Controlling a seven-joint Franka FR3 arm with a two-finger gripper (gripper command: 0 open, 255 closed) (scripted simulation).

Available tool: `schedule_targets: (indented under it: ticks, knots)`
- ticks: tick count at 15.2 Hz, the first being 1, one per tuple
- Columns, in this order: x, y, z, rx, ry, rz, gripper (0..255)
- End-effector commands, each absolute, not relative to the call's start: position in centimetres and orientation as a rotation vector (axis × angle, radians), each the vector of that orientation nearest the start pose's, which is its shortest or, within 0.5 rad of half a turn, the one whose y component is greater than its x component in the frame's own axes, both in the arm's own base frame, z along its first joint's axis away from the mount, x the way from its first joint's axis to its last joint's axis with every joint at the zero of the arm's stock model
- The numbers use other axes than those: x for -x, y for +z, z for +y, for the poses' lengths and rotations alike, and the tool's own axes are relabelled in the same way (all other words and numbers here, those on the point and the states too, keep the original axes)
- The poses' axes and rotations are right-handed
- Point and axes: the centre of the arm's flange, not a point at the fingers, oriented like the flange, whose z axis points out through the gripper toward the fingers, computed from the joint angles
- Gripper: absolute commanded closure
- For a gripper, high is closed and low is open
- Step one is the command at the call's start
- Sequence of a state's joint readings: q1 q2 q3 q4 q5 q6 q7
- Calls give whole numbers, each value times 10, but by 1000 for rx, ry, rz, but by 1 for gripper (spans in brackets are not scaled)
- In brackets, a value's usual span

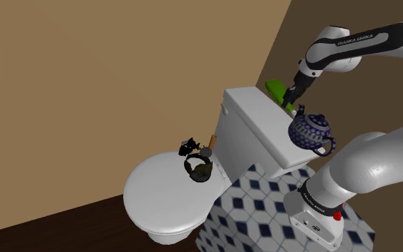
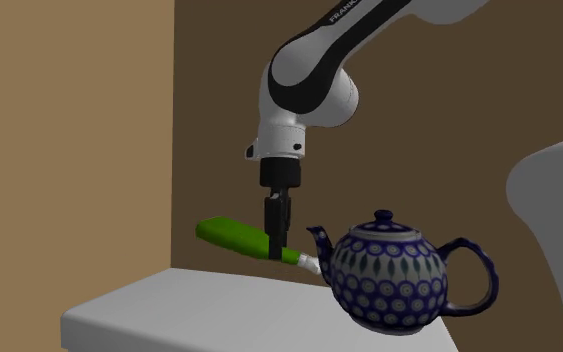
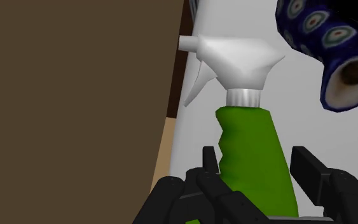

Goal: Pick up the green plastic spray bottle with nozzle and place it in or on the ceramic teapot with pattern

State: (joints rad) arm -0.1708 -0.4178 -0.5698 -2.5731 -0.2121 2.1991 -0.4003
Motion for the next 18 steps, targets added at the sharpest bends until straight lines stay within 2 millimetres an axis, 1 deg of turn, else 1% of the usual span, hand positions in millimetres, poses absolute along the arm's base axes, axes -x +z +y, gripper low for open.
schedule_targets:
  ticks: [1,18]
  knots:
    - [-301,393,-278,3086,-37,268,255]
    - [-301,483,-278,3086,-37,268,255]
